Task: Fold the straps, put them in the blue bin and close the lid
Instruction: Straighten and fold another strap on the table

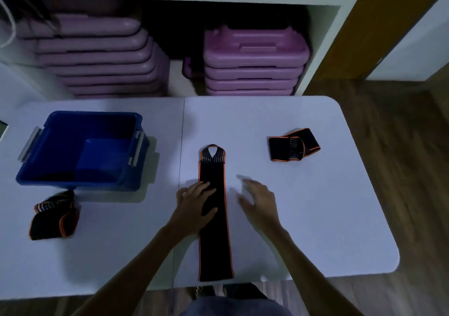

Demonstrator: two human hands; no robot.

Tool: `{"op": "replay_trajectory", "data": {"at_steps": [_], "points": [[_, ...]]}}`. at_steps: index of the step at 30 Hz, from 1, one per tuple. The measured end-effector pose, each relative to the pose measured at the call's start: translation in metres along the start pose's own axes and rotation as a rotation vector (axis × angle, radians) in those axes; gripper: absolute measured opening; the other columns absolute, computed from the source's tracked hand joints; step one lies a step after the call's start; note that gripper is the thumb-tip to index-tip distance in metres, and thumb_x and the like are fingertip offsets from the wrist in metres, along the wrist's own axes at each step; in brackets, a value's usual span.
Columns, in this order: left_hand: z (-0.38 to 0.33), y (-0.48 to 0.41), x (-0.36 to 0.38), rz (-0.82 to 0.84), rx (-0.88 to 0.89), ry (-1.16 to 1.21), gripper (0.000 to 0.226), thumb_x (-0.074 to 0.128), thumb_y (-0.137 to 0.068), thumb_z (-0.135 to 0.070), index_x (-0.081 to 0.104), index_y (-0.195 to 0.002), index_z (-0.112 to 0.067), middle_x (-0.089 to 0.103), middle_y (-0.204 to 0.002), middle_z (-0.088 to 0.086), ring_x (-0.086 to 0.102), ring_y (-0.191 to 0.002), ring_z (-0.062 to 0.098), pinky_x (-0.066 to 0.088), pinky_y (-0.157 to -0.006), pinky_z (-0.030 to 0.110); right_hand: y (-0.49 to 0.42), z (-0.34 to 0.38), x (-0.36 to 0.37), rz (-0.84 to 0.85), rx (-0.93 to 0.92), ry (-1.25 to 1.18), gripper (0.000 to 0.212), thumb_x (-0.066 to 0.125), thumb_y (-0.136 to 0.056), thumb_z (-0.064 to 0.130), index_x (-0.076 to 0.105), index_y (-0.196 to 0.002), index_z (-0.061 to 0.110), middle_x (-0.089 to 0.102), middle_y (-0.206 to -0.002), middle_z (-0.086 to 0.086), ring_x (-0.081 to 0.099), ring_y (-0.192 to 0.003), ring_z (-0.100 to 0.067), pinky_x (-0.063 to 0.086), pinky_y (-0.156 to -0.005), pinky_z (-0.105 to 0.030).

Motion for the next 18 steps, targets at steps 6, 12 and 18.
{"op": "replay_trajectory", "data": {"at_steps": [6, 12, 18], "points": [[-0.086, -0.107, -0.014, -0.101, 0.001, 0.319, 0.037, 0.045, -0.086, -0.041, 0.064, -0.113, -0.024, 0.063, -0.12, -0.007, 0.046, -0.121, 0.008, 0.016, -0.096, 0.018, -0.012, -0.098, -0.067, -0.583, 0.756, -0.673, 0.025, 0.066, -0.082, 0.038, 0.065, -0.094, 0.016, 0.069, -0.096, -0.005, 0.065, -0.093, -0.024, 0.053, -0.087, -0.041], [-0.132, -0.215, 0.018, 0.101, -0.119, 0.422, 0.047, 0.045, -0.089, -0.037, 0.048, -0.133, -0.021, 0.049, -0.141, 0.002, 0.04, -0.132, 0.022, 0.027, -0.109, 0.047, -0.042, -0.128, -0.067, -0.73, 0.907, -1.012, 0.032, 0.073, -0.077, 0.03, 0.058, -0.102, 0.016, 0.064, -0.088, -0.006, 0.062, -0.078, -0.021, 0.054, -0.075, -0.038], [-0.14, -0.248, 0.042, 0.252, -0.136, 0.331, 0.049, 0.048, -0.089, -0.04, 0.041, -0.136, -0.028, 0.053, -0.137, 0.004, 0.042, -0.131, 0.027, 0.03, -0.107, 0.05, -0.051, -0.126, -0.101, -0.77, 0.848, -0.804, 0.008, 0.063, -0.082, 0.019, 0.07, -0.086, 0.017, 0.072, -0.091, -0.009, 0.067, -0.091, -0.028, 0.054, -0.087, -0.044]]}}
Point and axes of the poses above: each hand's wrist, its own y-axis away from the middle knuckle, its own x-axis out of the palm, z = x × y, the point moved 9 cm from there along -y, towards the middle knuckle
